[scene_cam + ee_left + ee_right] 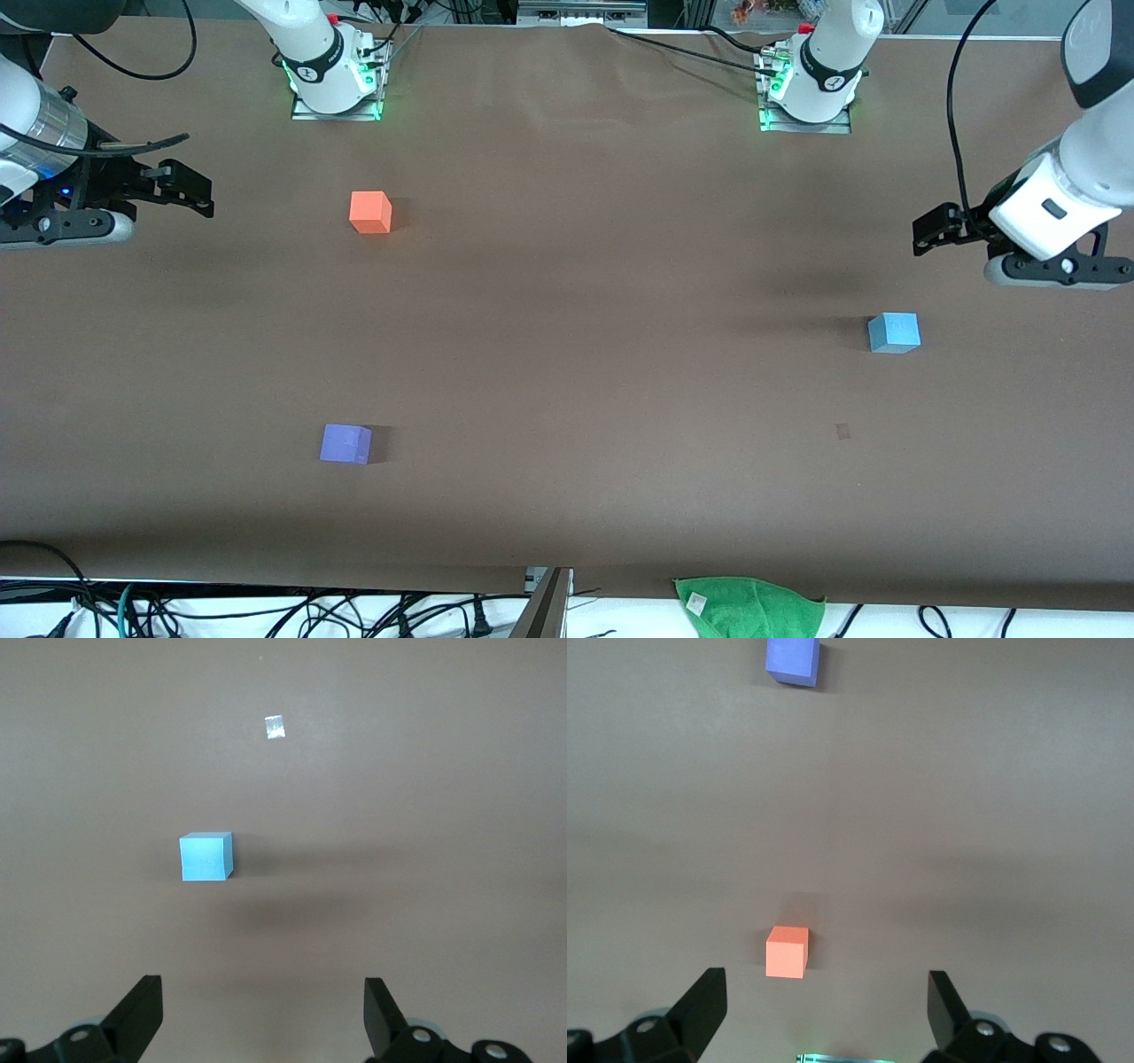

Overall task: Place blue block between orange and purple blocks
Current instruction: 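Lower the left gripper onto the light-blue cube and close it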

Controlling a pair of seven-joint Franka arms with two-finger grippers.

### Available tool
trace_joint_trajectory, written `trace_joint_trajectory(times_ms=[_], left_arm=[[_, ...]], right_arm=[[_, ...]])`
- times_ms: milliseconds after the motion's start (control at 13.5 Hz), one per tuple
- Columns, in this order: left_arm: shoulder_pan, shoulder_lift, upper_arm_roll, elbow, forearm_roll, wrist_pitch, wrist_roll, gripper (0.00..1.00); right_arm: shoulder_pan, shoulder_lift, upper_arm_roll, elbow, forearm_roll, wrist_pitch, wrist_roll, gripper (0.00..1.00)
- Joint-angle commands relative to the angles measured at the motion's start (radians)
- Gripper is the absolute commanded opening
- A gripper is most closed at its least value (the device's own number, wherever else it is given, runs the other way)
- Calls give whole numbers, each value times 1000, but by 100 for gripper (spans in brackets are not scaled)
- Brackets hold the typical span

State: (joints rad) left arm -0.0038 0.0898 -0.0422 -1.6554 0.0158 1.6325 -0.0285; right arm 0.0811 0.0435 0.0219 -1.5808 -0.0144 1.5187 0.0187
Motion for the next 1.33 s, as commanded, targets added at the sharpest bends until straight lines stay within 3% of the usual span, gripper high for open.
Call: trace_joint_trajectory(times_ms=[0,148,443,886,1256], left_arm=[[34,86,4,29,-14,39,27,100],[41,160,5,16,-7,111,25,100],[50,238,4,-30,124,231,27,100],[136,258,2,-326,148,630,145,100],[186,350,1,-366,147,730,220,100]], right_arm=[[-3,-1,6,15,-4,-14,-2,100],[-3,-1,6,15,-3,-14,-2,100],[-3,-1,6,16,-1,-14,-2,100],[-1,-2,6,16,-1,-14,-2,100],[-1,-2,6,16,1,-14,-2,100]])
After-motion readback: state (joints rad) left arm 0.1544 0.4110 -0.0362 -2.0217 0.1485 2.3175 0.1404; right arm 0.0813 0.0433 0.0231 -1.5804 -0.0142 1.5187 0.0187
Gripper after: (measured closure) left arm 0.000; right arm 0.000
